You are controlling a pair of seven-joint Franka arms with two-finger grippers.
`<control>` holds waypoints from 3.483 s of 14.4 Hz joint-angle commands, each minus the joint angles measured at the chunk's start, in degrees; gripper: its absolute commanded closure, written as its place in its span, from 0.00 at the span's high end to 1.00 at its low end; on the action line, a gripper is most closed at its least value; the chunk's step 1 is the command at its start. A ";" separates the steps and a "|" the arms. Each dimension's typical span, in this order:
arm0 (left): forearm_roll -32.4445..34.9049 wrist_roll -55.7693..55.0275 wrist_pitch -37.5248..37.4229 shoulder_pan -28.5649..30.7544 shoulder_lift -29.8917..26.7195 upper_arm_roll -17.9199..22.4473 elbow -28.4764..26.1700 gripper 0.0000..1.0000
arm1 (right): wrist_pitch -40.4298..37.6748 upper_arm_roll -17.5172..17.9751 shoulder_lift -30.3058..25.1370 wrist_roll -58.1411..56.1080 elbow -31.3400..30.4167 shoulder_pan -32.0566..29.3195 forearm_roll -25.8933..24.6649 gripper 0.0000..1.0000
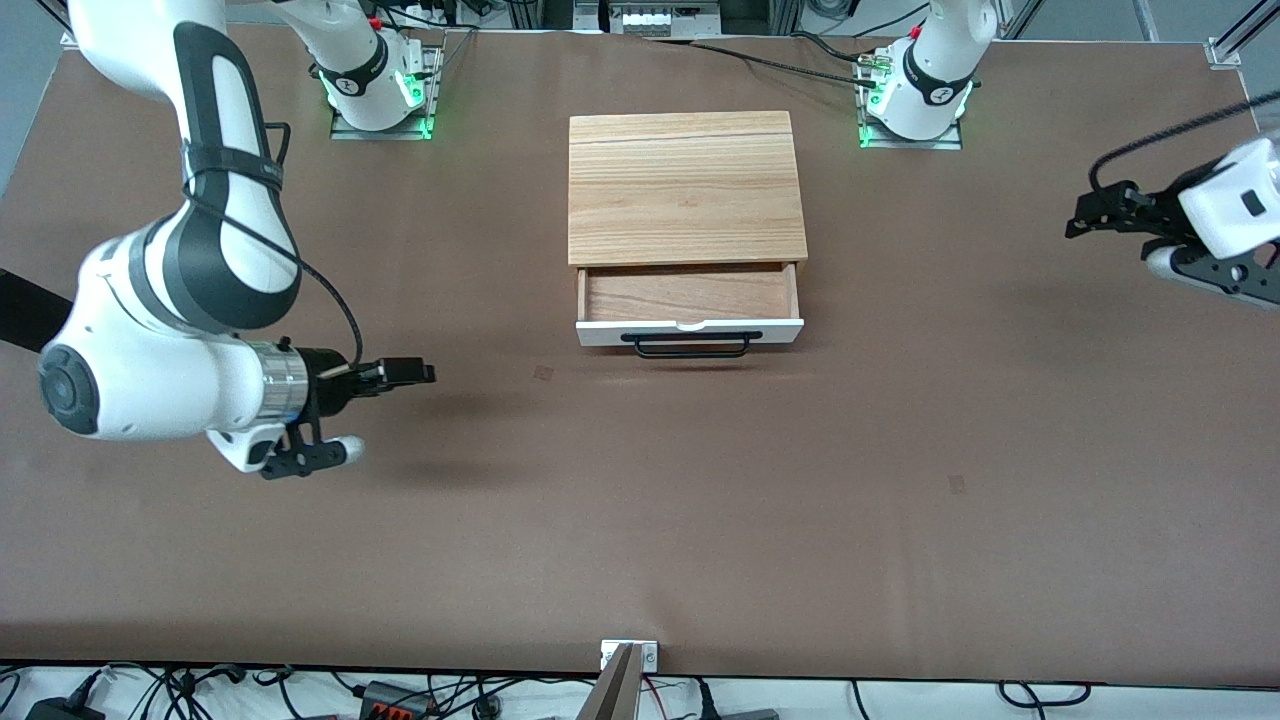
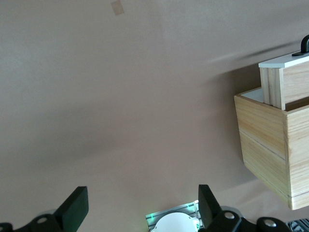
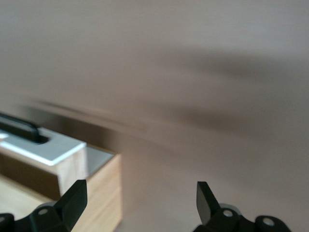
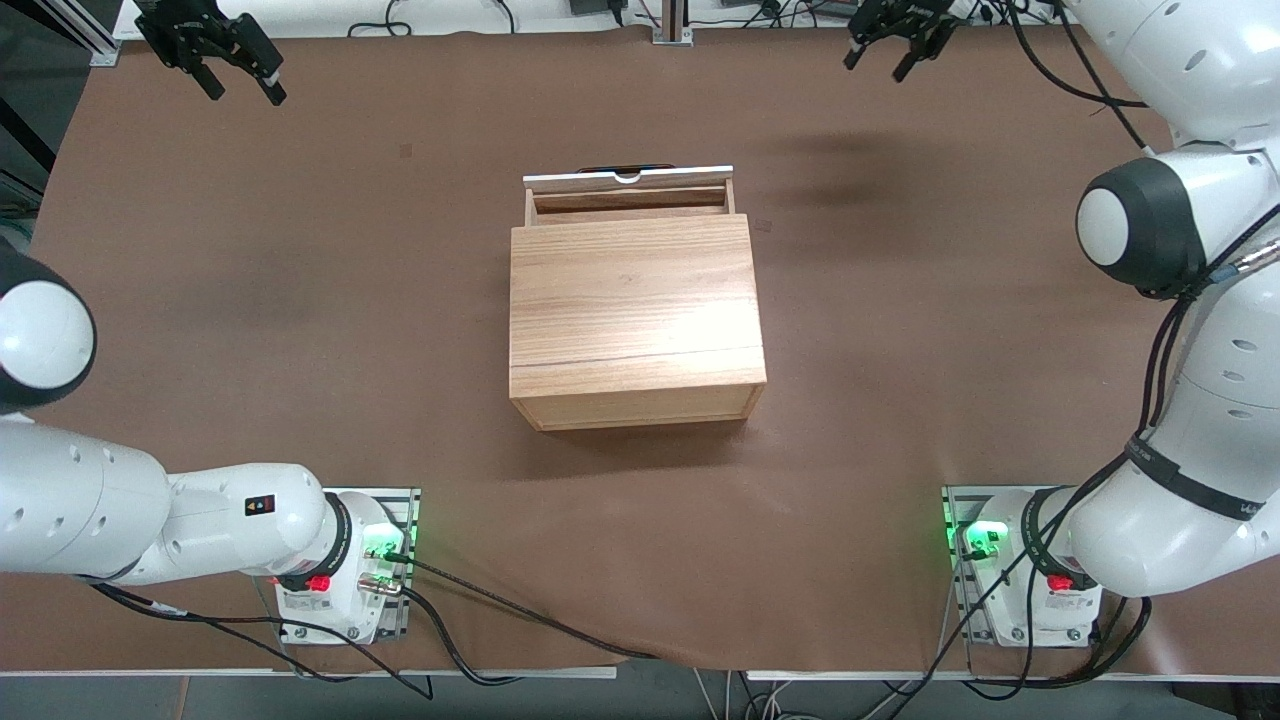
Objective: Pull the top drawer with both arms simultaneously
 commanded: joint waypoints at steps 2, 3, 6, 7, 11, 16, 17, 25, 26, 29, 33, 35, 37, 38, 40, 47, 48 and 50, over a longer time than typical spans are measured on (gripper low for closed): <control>5.03 -1.89 -3.04 -0.93 2.87 -1.67 5.57 1.00 | -1.32 0.47 -8.30 5.13 -4.52 -0.40 -12.90 1.00; 4.68 -4.16 -2.87 -1.02 2.69 -3.60 5.48 1.00 | -2.28 1.25 -10.23 5.83 -4.53 -1.54 -15.98 1.00; 2.06 -16.63 -2.69 -0.85 2.61 -10.71 5.14 1.00 | -3.78 5.02 -14.98 6.01 -4.79 -6.54 -21.01 1.00; 2.12 -17.02 -2.00 -0.94 2.69 -12.13 5.22 1.00 | -3.26 6.52 -16.39 6.01 -4.88 -8.12 -23.37 1.00; 2.30 -7.84 -1.37 6.51 2.52 -11.70 4.78 1.00 | 1.21 7.76 -21.22 6.01 -8.65 -13.14 -27.88 1.00; 2.04 -6.03 -1.72 10.57 2.95 -11.70 5.57 1.00 | 1.06 11.02 -23.52 2.77 -11.90 -18.77 -27.52 1.00; 1.95 -6.03 -1.72 10.84 2.96 -11.70 5.66 1.00 | 0.97 10.76 -23.78 2.41 -12.78 -18.86 -27.52 1.00; 2.13 -5.33 -2.51 -11.03 2.69 10.96 5.83 1.00 | 11.15 10.93 -37.92 1.97 -35.18 -18.51 -27.44 1.00; 2.13 -5.76 -2.52 -11.04 2.69 10.97 5.92 1.00 | 11.25 10.93 -38.81 1.97 -36.33 -18.51 -27.44 1.00; 2.13 -6.12 -2.60 -11.57 2.69 10.71 5.92 1.00 | 10.63 11.11 -39.52 1.88 -36.44 -18.42 -27.44 1.00; 2.21 -6.21 -2.34 -11.49 2.87 10.89 5.92 1.00 | 10.55 11.28 -39.43 1.62 -35.12 -18.34 -27.70 1.00; 2.04 -6.21 -2.51 -11.05 2.78 10.97 5.84 1.00 | 10.63 11.11 -39.34 1.62 -34.59 -18.51 -27.61 1.00; 2.13 -6.29 -2.43 -11.13 2.96 10.97 5.92 1.00 | 10.55 11.28 -38.99 1.53 -34.59 -18.42 -27.70 1.00; 2.39 -6.38 -2.08 -11.13 2.96 10.97 6.01 1.00 | 10.54 11.28 -38.99 0.75 -34.67 -18.42 -27.70 1.00; 1.95 -14.32 0.02 -11.13 2.43 10.71 5.92 1.00 | 10.37 11.19 -38.99 -1.98 -34.68 -18.42 -27.44 1.00; 1.42 -28.79 -2.34 -11.40 2.16 10.71 11.11 1.00 | 10.46 11.11 -38.90 -1.02 -34.76 -18.51 -27.44 1.00; 1.34 -28.80 -1.82 -11.40 2.34 10.80 11.11 1.00 | 10.46 11.11 -38.90 -1.02 -34.85 -18.51 -27.44 1.00; 1.42 -27.13 -1.55 -11.57 2.52 10.80 11.20 1.00 | 10.54 11.19 -38.90 -1.02 -35.11 -18.42 -27.44 1.00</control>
